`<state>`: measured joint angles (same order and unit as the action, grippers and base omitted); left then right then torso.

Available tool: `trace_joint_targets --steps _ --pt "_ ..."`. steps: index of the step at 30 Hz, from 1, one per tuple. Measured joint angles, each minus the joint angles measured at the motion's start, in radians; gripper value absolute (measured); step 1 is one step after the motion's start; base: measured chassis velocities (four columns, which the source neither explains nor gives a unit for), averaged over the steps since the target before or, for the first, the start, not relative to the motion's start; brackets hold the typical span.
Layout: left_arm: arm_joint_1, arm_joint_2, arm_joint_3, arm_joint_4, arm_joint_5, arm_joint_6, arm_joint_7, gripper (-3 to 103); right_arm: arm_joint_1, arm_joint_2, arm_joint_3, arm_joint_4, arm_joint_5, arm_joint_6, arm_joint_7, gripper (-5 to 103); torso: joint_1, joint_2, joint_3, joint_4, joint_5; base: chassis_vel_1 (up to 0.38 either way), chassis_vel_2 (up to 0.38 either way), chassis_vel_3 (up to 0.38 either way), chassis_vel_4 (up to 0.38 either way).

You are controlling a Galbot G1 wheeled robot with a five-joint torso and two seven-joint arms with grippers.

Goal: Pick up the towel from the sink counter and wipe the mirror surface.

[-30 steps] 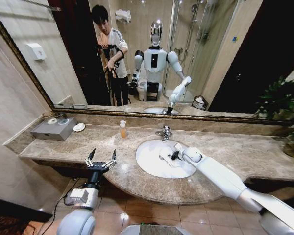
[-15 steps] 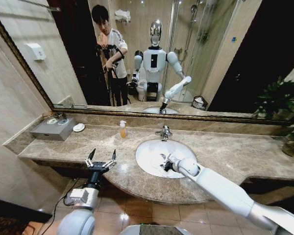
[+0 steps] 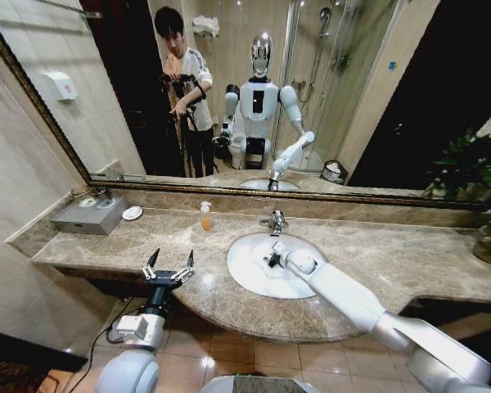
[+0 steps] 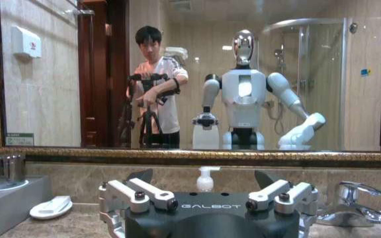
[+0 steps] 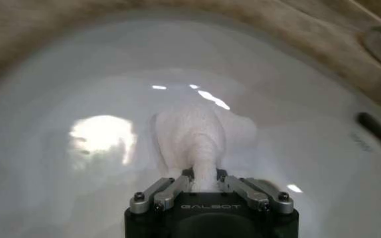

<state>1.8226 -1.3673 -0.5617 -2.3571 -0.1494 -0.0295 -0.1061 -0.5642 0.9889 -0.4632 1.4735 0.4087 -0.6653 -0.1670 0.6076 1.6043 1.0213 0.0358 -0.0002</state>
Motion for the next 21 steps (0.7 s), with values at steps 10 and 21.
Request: trace_joint_targets --steps 10,21 --pt "0.000 0.000 0.000 0.000 0.000 0.000 0.000 100 0.076 0.079 0.000 -0.148 -0.005 0.060 0.039 13 0.000 0.000 0.000 0.0005 0.0000 0.000 0.000 0.000 0.000" --pt "0.000 0.000 0.000 0.000 0.000 0.000 0.000 100 0.066 0.110 0.020 -0.164 -0.050 0.082 0.040 13 0.000 0.000 0.000 0.0001 0.0000 0.000 0.000 0.000 0.000"
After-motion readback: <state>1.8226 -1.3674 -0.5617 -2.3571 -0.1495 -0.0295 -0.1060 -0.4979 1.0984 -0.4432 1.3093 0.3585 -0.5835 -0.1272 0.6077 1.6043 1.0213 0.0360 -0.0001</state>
